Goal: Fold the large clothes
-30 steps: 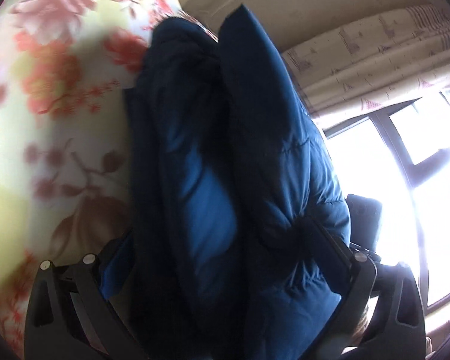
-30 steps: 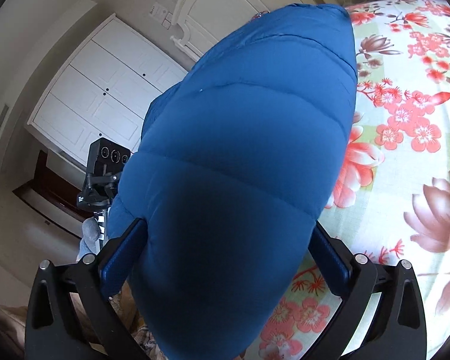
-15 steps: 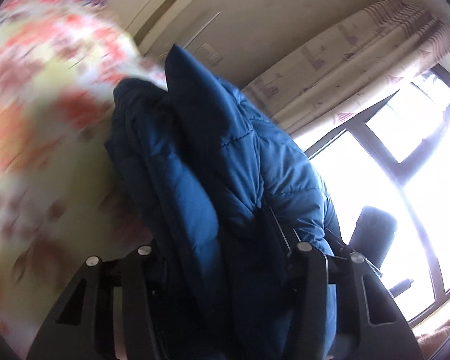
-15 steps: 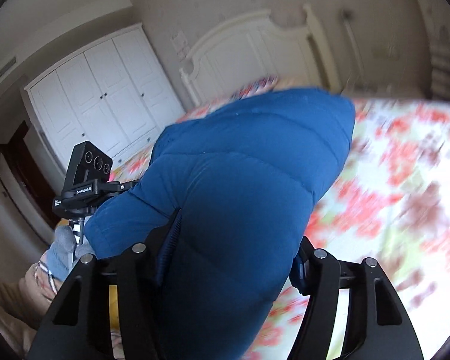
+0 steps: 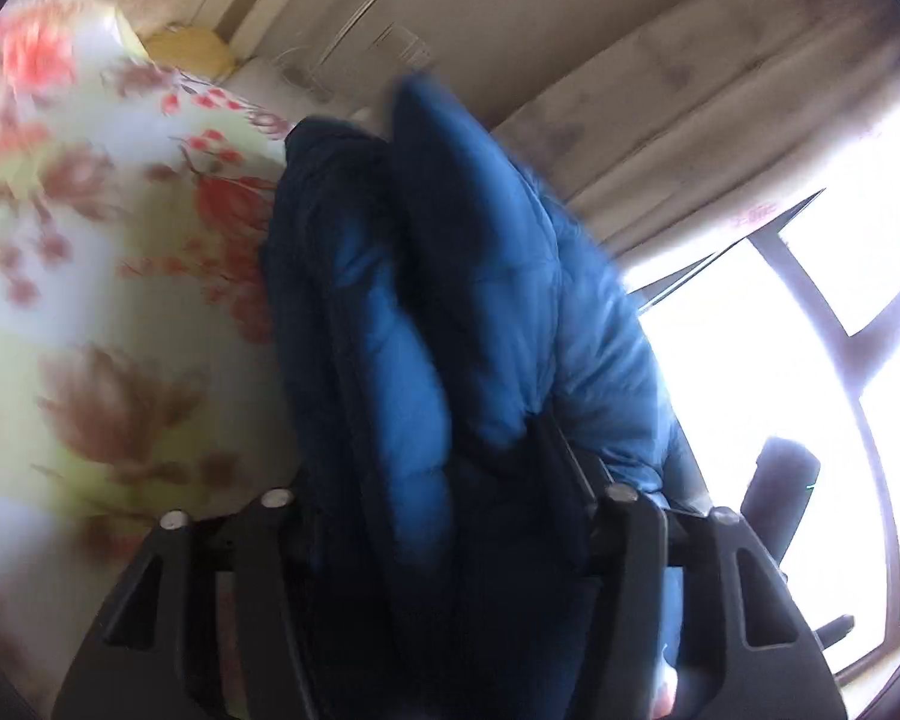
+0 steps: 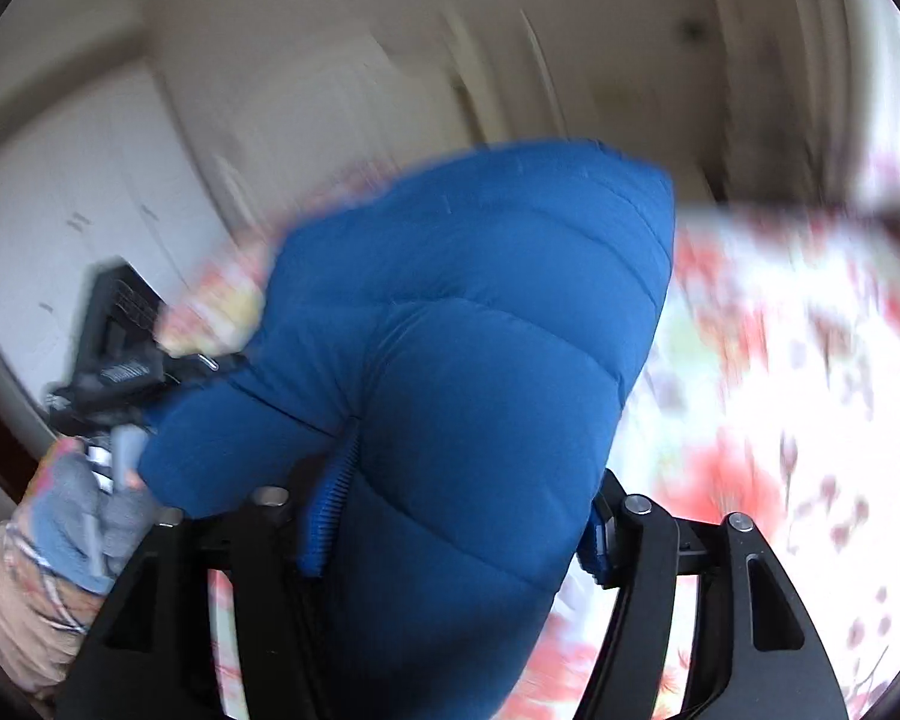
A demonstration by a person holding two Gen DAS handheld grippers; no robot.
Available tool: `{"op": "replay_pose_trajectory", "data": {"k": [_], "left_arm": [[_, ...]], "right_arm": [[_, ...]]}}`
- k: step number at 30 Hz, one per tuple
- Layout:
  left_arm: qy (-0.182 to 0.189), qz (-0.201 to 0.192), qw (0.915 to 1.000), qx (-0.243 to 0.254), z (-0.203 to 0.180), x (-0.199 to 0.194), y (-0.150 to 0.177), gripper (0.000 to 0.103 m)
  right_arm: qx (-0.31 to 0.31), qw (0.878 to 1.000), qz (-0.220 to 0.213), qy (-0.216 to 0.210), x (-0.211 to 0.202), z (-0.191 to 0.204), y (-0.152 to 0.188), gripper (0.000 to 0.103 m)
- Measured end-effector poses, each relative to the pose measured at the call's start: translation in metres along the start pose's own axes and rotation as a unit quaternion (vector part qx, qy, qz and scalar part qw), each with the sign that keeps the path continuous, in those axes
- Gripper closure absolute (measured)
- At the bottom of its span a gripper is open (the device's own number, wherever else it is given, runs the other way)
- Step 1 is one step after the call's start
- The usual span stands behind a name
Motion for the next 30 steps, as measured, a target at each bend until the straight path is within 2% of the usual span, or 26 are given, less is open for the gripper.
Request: {"op": "replay_pose_trajectory", "data": {"k": [2, 3, 6, 7, 8, 10, 12, 13, 15, 16, 19, 20, 23, 25, 27, 30], "left_arm": [[0.003, 0.001, 1.0, -0.009, 0.001, 0.0, 0.001, 0.046], [-0.01, 0.002, 0.9999, -0.003, -0.001, -0.001, 0.002, 0.046], [-0.03, 0.002, 0.9995, -0.011, 0.001, -0.005, 0.003, 0.035], [-0.048, -0.003, 0.9988, -0.013, 0.001, -0.007, 0.003, 0.027], [-0.061, -0.008, 0.998, -0.011, -0.003, -0.013, 0.006, 0.022], [-0.096, -0.023, 0.9951, -0.007, -0.009, -0.025, 0.015, 0.015], [-0.152, -0.049, 0.9872, -0.006, -0.024, -0.046, 0.019, 0.011], [-0.193, -0.078, 0.9782, 0.004, -0.036, -0.062, 0.023, 0.009], [-0.25, -0.136, 0.9581, 0.028, -0.061, -0.092, 0.036, 0.003], [-0.277, -0.177, 0.9433, 0.045, -0.08, -0.111, 0.046, 0.002], [-0.34, -0.252, 0.9022, 0.084, -0.137, -0.151, 0.07, 0.002], [-0.352, -0.268, 0.8919, 0.094, -0.152, -0.161, 0.079, 0.002], [-0.39, -0.312, 0.8578, 0.122, -0.197, -0.179, 0.114, 0.002], [-0.403, -0.327, 0.8438, 0.137, -0.213, -0.18, 0.136, 0.002], [-0.4, -0.322, 0.8464, 0.143, -0.22, -0.172, 0.154, 0.002], [-0.384, -0.278, 0.8679, 0.149, -0.219, -0.152, 0.176, 0.002]], "right_arm": [[0.0, 1.0, -0.002, 0.005, 0.001, 0.004, 0.001, 0.038], [-0.002, 1.0, -0.002, 0.017, 0.002, 0.009, 0.0, 0.037], [0.017, 1.0, -0.002, 0.018, 0.005, 0.012, -0.005, 0.032], [0.023, 1.0, -0.004, 0.021, 0.008, 0.014, -0.01, 0.028], [0.026, 0.999, -0.007, 0.028, 0.007, 0.016, -0.012, 0.017], [0.034, 0.998, -0.007, 0.055, -0.011, 0.009, -0.008, 0.015], [0.044, 0.996, -0.011, 0.078, -0.032, 0.003, 0.011, 0.015], [0.053, 0.994, -0.025, 0.094, -0.046, 0.007, 0.014, 0.015], [0.049, 0.991, -0.064, 0.11, -0.08, 0.022, 0.022, 0.015], [0.041, 0.988, -0.085, 0.119, -0.096, 0.032, 0.026, 0.014], [0.009, 0.976, -0.159, 0.151, -0.147, 0.069, 0.043, 0.008], [-0.006, 0.969, -0.187, 0.164, -0.164, 0.085, 0.051, 0.005], [-0.036, 0.955, -0.218, 0.198, -0.185, 0.113, 0.071, 0.005], [-0.042, 0.95, -0.218, 0.218, -0.186, 0.125, 0.085, 0.005], [-0.032, 0.948, -0.213, 0.234, -0.182, 0.129, 0.098, 0.005], [-0.018, 0.953, -0.202, 0.227, -0.172, 0.126, 0.115, 0.005]]}}
Point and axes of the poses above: each gripper's, at about its wrist camera, not at the fingertips, and x roughly the way its jaws point, z to its left, y to its underside, the point moved 2 cm from there along x, roughly the way its jaws point, and after that the axes turned 15 degrees about z, right-handed, at the moved point
